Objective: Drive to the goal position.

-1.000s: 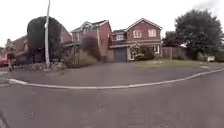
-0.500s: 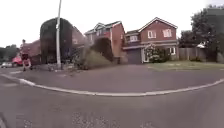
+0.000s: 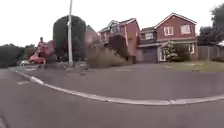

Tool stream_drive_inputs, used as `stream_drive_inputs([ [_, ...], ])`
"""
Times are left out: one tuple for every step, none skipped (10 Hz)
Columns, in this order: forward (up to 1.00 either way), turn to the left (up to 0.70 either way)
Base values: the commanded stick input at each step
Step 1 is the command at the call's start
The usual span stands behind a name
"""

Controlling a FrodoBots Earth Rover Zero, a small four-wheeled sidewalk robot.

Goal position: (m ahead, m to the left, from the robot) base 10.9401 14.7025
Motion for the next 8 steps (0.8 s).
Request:
stream_drive_inputs([
  [0.98,0.36],
  [0.98,0.00],
  [0.98,0.00],
  [0.98,0.00],
  [0.98,0.00],
  [0.98,0.00],
  [0.98,0.00],
  [0.98,0.00],
])
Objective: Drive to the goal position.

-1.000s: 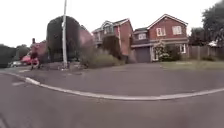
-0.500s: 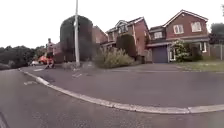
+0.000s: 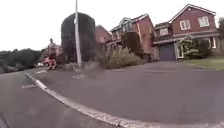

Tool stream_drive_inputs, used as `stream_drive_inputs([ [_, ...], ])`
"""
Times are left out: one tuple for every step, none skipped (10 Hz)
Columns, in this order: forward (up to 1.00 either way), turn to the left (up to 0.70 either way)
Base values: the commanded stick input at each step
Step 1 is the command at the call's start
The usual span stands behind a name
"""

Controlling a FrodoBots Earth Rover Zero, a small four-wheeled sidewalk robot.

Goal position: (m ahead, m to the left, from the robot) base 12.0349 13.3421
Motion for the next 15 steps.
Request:
stream_drive_inputs([
  [0.98,0.00],
  [0.98,0.00],
  [0.98,0.14],
  [0.98,0.30],
  [0.98,0.39],
  [0.98,0.39],
  [0.98,0.39],
  [0.98,0.39],
  [0.98,0.39],
  [0.98,0.39],
  [0.98,0.39],
  [0.98,0.39],
  [0.98,0.39],
  [0.98,0.39],
  [0.98,0.39],
])
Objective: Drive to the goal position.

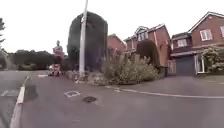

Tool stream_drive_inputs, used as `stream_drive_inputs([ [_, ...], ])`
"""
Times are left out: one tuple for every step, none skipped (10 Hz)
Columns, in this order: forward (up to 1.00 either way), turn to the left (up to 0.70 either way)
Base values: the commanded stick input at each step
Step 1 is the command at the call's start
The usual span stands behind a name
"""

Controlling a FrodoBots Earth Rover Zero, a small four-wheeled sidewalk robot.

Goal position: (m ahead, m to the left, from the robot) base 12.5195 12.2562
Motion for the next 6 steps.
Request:
stream_drive_inputs([
  [0.98,0.39],
  [0.98,0.39],
  [0.98,0.39],
  [0.98,0.39],
  [0.98,0.39],
  [0.98,0.39],
])
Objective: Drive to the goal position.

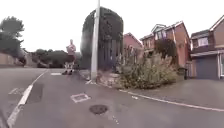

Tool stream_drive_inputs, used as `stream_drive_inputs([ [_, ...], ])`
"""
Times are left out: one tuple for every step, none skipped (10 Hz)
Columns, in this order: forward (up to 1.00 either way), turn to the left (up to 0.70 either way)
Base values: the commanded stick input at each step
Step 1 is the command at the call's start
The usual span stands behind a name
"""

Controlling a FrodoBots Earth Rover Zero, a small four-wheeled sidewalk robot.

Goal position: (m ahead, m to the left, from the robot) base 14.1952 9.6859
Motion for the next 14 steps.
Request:
stream_drive_inputs([
  [0.98,0.39],
  [0.98,0.39],
  [0.98,0.39],
  [0.98,0.39],
  [0.98,0.39],
  [0.98,0.39],
  [0.98,0.39],
  [0.98,0.39],
  [0.98,0.39],
  [0.98,0.39],
  [0.98,0.39],
  [0.98,0.39],
  [0.98,0.39],
  [0.98,0.39],
])
